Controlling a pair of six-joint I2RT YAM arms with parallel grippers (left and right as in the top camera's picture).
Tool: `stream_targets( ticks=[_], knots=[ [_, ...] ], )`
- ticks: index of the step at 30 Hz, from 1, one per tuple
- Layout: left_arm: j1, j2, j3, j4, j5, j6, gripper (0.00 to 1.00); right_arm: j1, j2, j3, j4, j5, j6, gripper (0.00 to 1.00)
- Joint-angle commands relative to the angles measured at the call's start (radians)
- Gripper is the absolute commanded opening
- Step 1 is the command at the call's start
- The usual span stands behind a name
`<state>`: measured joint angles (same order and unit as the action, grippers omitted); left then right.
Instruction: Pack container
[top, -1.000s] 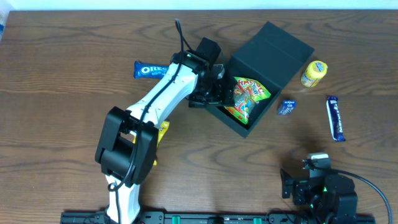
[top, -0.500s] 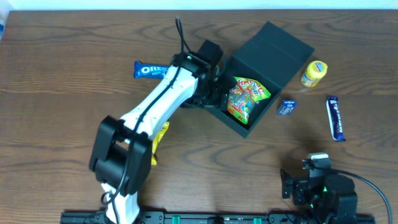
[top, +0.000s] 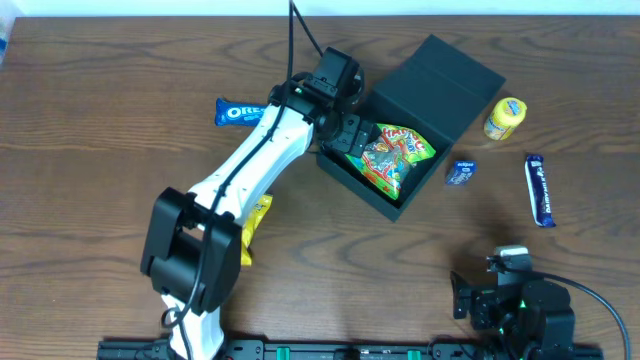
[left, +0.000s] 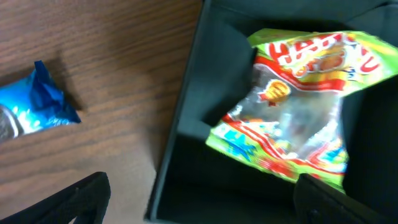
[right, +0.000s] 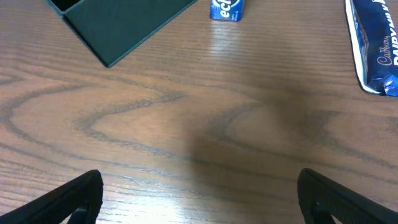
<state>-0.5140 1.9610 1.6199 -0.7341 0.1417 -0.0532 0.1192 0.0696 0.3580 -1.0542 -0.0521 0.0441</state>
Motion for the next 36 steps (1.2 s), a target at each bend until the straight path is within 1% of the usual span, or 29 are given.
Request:
stream_targets(
  ticks=[1,7,15,26,30,33,36],
  knots=[
    [0.008,0.047,0.000,0.013,-0.010,0.050,0.95,-0.010,-0.006,-0.007,-0.004,0.003,0.003,0.99],
    [0.010,0.064,-0.001,0.014,-0.006,0.050,0.95,-0.010,-0.006,-0.007,-0.004,0.003,0.003,0.99],
    [0.002,0.070,-0.002,0.009,0.074,0.042,0.95,-0.010,-0.006,-0.007,-0.005,0.003,0.003,0.99],
    [-0.004,0.070,-0.047,0.012,0.096,0.025,0.95,-0.010,-0.006,-0.007,-0.004,0.003,0.003,0.99],
    [-0.008,0.070,-0.047,0.003,0.100,0.004,0.95,-0.010,-0.006,-0.007,-0.005,0.003,0.003,0.99],
    [-0.018,0.070,-0.047,-0.001,0.142,-0.003,0.95,-0.010,-0.006,-0.007,-0.004,0.003,0.003,0.99],
    [-0.031,0.070,-0.047,-0.007,0.173,-0.050,0.95,-0.010,-0.006,-0.007,-0.004,0.003,0.003,0.99]
  ],
)
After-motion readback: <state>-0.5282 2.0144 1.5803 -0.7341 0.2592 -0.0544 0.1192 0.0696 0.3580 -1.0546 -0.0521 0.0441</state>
